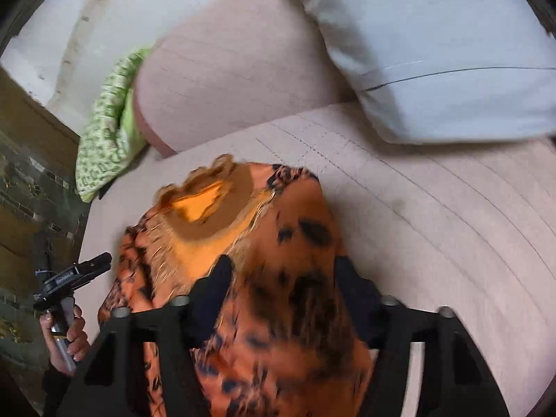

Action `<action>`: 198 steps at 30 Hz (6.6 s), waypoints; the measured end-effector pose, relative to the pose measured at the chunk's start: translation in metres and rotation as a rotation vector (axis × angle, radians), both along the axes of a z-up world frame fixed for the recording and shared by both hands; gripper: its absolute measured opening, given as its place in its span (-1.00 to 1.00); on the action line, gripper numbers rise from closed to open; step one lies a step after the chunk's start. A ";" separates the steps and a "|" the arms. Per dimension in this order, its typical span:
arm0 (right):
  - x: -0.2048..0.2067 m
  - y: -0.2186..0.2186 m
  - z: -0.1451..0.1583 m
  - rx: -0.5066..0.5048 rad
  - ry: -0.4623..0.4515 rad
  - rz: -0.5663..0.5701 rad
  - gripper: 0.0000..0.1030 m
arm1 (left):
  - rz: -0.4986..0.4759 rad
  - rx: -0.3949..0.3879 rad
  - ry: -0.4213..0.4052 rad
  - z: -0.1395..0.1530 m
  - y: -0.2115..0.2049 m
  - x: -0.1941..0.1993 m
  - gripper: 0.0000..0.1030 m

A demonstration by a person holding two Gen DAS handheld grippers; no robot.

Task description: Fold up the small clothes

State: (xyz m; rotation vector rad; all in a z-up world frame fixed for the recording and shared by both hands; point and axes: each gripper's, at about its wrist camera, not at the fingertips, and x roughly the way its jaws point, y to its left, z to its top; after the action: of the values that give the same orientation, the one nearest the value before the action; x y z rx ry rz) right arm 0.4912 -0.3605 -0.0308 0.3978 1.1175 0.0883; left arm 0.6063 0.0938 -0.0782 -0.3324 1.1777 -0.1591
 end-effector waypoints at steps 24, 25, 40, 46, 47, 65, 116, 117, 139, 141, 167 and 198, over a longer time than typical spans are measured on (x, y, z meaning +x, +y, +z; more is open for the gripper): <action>-0.115 0.029 0.124 -0.057 -0.321 0.113 -0.82 | -0.035 -0.127 -0.354 0.118 0.040 -0.123 -0.86; -0.137 0.033 0.132 -0.051 -0.353 0.122 -0.82 | -0.039 -0.128 -0.392 0.130 0.044 -0.156 -0.86; -0.349 0.050 0.002 -0.074 -0.072 -0.067 -0.81 | 0.060 -0.005 -0.110 -0.006 0.053 -0.353 -0.85; -0.365 0.052 0.007 -0.084 -0.056 -0.110 -0.78 | 0.088 -0.033 -0.103 -0.003 0.050 -0.377 -0.81; -0.371 0.052 0.007 -0.073 -0.056 -0.111 -0.79 | 0.106 -0.038 -0.094 -0.004 0.053 -0.377 -0.81; -0.415 0.053 0.037 -0.061 -0.124 -0.148 0.02 | 0.115 -0.149 -0.061 0.014 0.055 -0.420 -0.07; -0.383 0.130 0.082 -0.062 -0.306 -0.071 0.35 | 0.197 -0.108 -0.055 0.006 0.062 -0.371 0.09; -0.371 0.145 0.083 -0.044 -0.307 -0.032 0.36 | 0.204 -0.111 -0.041 0.004 0.066 -0.365 0.09; -0.234 0.343 0.011 0.096 0.024 0.415 0.32 | 0.154 -0.265 0.109 -0.064 0.085 -0.336 -0.72; -0.220 0.360 0.008 0.082 0.074 0.459 0.33 | 0.174 -0.360 0.103 -0.065 0.095 -0.338 -0.74; -0.200 0.423 -0.006 -0.250 0.287 0.613 -0.75 | 0.106 -0.392 -0.126 -0.006 0.074 -0.355 -0.80; -0.301 -0.050 -0.038 0.514 -0.025 -0.212 -0.56 | -0.532 -0.033 -0.058 0.000 -0.331 -0.329 -0.61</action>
State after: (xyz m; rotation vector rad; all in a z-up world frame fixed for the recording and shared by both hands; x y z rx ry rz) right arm 0.1904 -0.4102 -0.0686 0.9689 1.0142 0.1940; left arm 0.2777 -0.2376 -0.0783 -0.0354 1.1858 -0.6475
